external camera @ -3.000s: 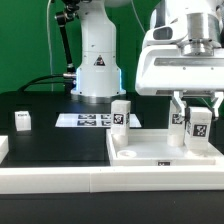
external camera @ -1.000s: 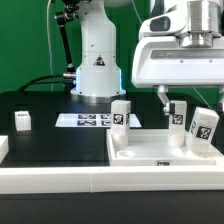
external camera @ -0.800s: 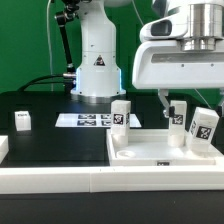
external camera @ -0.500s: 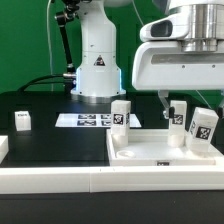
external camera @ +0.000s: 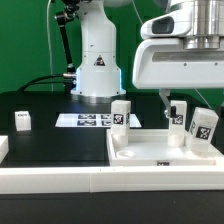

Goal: Assemble square table

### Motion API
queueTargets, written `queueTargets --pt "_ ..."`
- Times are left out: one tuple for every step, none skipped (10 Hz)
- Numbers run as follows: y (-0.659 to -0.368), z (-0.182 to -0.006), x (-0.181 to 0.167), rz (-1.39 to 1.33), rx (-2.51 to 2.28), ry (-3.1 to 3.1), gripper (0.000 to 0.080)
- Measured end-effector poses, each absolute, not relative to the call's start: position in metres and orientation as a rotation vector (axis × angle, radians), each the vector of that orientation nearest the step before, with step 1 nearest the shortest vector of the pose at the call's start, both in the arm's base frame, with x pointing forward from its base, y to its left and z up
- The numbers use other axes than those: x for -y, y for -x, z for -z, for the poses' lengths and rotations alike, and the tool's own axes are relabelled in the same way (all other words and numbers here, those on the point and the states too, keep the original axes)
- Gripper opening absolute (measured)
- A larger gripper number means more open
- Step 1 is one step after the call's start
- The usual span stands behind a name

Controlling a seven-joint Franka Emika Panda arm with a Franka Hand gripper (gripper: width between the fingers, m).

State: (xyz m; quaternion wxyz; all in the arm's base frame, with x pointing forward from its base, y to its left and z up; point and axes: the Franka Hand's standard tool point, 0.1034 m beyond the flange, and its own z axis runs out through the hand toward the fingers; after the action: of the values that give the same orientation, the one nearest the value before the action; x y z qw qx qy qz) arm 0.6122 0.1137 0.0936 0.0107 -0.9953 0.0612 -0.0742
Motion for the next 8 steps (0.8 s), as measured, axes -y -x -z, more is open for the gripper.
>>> queueTargets --pt "-0.6127 -0.0937 -0.1134 0.237 -0.191 3.106 0.0523" --pt "-0.6127 -0.0938 -0.1133 0.237 -0.211 3.104 0.0339" --pt "-0.6128 -0.0939 -0.1131 0.237 -0.235 3.101 0.0288" --pt "-0.6129 -0.0939 -0.1130 0.237 -0.246 3.099 0.0288" --pt "-0.6129 -0.0939 -0.1128 0.236 -0.301 3.092 0.0288" --pt "-0.6128 -0.0937 -0.1129 0.233 -0.452 3.065 0.0288" --pt "-0.6121 -0.0931 -0.1122 0.230 -0.562 3.043 0.0288" --pt "-0.6118 -0.0928 -0.1119 0.237 -0.701 3.005 0.0288"
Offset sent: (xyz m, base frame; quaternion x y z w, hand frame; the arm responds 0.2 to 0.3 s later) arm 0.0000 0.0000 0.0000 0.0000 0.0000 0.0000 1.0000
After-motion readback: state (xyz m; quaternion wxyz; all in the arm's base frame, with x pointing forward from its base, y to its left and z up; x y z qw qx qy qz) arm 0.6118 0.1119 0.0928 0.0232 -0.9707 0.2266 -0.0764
